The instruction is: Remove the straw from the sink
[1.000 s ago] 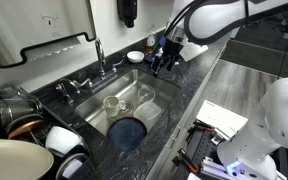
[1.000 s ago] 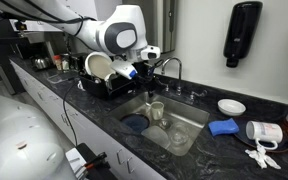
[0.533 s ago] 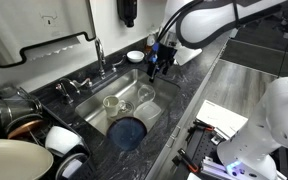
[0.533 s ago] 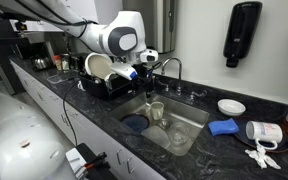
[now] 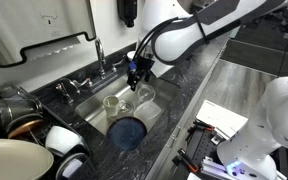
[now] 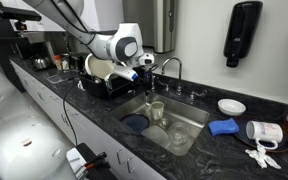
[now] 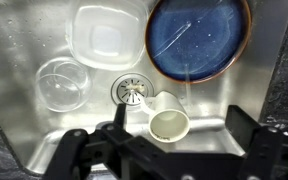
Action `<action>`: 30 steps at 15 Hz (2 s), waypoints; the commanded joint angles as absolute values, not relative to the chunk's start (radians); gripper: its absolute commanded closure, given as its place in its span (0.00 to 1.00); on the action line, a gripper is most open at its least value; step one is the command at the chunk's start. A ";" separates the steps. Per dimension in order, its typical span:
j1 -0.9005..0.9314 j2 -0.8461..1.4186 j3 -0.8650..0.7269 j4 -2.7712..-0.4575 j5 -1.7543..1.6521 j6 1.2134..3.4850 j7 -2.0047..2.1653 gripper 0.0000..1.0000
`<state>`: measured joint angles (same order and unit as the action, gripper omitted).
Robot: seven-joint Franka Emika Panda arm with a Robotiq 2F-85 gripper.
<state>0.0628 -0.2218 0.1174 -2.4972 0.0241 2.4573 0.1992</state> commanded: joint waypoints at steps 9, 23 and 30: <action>0.107 0.202 0.117 -2.236 0.034 2.568 0.137 0.00; 0.136 0.432 0.120 -2.062 0.035 2.580 0.102 0.00; 0.140 0.434 0.114 -2.067 0.028 2.587 0.104 0.00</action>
<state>0.1286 0.4278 0.1237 -2.0635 0.0283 2.5834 0.1068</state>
